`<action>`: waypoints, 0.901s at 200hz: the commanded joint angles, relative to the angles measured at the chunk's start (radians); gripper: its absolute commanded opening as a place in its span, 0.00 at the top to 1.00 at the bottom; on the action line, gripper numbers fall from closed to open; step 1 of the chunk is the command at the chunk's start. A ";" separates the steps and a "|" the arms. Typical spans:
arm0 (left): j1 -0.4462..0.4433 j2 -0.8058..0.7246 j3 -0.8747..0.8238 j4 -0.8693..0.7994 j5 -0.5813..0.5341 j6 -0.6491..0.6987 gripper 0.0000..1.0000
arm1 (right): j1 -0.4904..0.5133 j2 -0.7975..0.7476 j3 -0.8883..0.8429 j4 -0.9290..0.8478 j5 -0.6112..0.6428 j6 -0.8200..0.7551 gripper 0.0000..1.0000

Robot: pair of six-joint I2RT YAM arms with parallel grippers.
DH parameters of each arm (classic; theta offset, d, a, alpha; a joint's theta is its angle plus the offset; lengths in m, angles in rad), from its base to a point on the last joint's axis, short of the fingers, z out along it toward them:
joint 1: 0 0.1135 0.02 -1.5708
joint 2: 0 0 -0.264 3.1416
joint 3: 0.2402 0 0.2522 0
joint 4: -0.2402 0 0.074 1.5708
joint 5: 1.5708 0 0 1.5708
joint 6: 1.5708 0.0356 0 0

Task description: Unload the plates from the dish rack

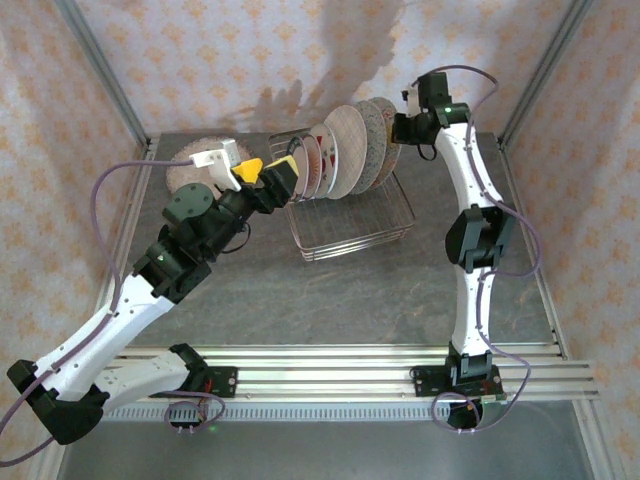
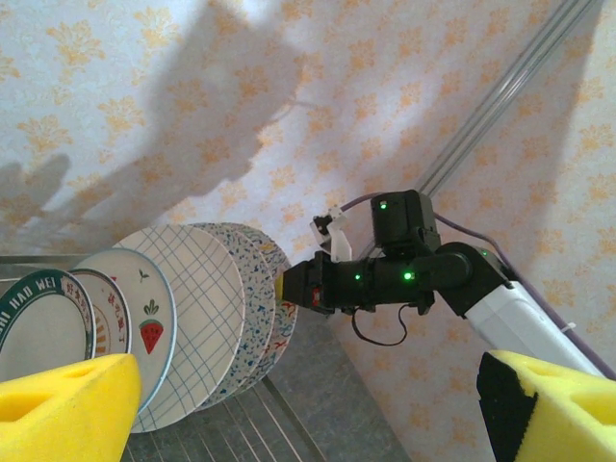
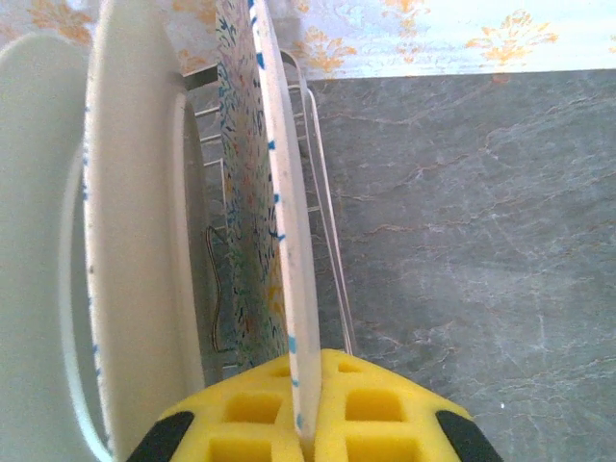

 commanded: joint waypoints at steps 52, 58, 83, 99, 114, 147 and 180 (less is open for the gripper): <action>-0.012 0.013 0.016 0.015 0.016 -0.024 0.10 | 0.008 -0.161 0.035 0.028 0.083 -0.035 1.00; -0.012 0.014 0.017 0.015 0.016 -0.023 0.10 | 0.010 -0.170 0.034 0.025 0.097 -0.037 1.00; -0.014 0.020 0.017 0.019 0.019 -0.030 0.10 | 0.017 -0.206 0.032 0.018 0.163 -0.046 1.00; -0.014 0.029 0.017 0.024 0.025 -0.032 0.10 | 0.020 -0.226 0.031 0.007 0.219 -0.054 1.00; -0.014 0.036 0.019 0.029 0.030 -0.032 0.10 | 0.022 -0.249 0.023 -0.001 0.260 -0.054 1.00; -0.017 0.057 0.029 0.038 0.043 -0.068 0.10 | 0.030 -0.318 -0.019 0.003 0.365 -0.037 1.00; -0.018 0.112 0.069 0.012 0.067 -0.119 0.10 | 0.033 -0.369 -0.028 -0.031 0.466 0.038 1.00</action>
